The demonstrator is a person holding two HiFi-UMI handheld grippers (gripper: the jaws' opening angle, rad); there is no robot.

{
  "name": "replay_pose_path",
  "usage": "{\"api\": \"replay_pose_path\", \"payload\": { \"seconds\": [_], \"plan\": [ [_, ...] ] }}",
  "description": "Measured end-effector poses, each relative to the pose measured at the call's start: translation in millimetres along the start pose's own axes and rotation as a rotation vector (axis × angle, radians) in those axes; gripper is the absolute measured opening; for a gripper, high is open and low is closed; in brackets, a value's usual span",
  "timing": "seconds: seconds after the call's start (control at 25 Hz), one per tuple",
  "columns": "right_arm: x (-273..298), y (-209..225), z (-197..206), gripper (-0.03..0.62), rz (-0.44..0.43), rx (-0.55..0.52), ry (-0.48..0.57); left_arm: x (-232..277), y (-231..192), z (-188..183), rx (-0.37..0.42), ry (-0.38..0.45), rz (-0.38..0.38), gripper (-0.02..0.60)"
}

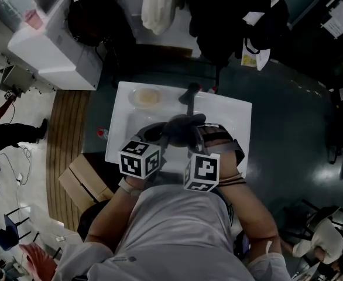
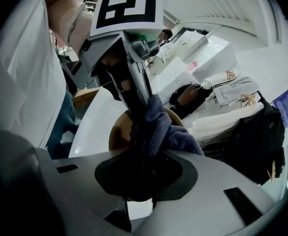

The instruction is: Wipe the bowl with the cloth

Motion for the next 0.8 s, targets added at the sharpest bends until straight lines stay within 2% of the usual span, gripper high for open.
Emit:
{"api": "replay_pose_path", "payload": {
  "seconds": [0.16,0.24,0.36,0.52,0.8],
  "plan": [
    [0,4,-1,0.094,0.099,-0.047,-0.088,0,2,0,-0.024,0.020,-0.009,0.052],
    [4,0,0,0.094,0.101,-0.090,-0.137,-1,6,-1,-0.013,0.029,-0.014,0.054],
    [13,-9,1,0.094,0.062,-0.130,-0.167,-1,11,-2,0.030,0.021,-0.024,0.054],
    [21,-20,-2,0.091,-0.013,-0.144,-0.179,2,9,1,0.021,0.002,-0.029,0.054],
    [24,-35,-11,0.089,-0.204,0.084,-0.045,2,6,8,0.013,-0.007,-0.048,0.054]
  ]
}}
Point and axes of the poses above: the fingertips, and each gripper's own axes: x forward along the fingers, y to its right, z out of its underside, the point moved 7 cm from there along -x, backward along the fingers, and after that the axes turned 1 degree about -x, right-handed, at the moved point
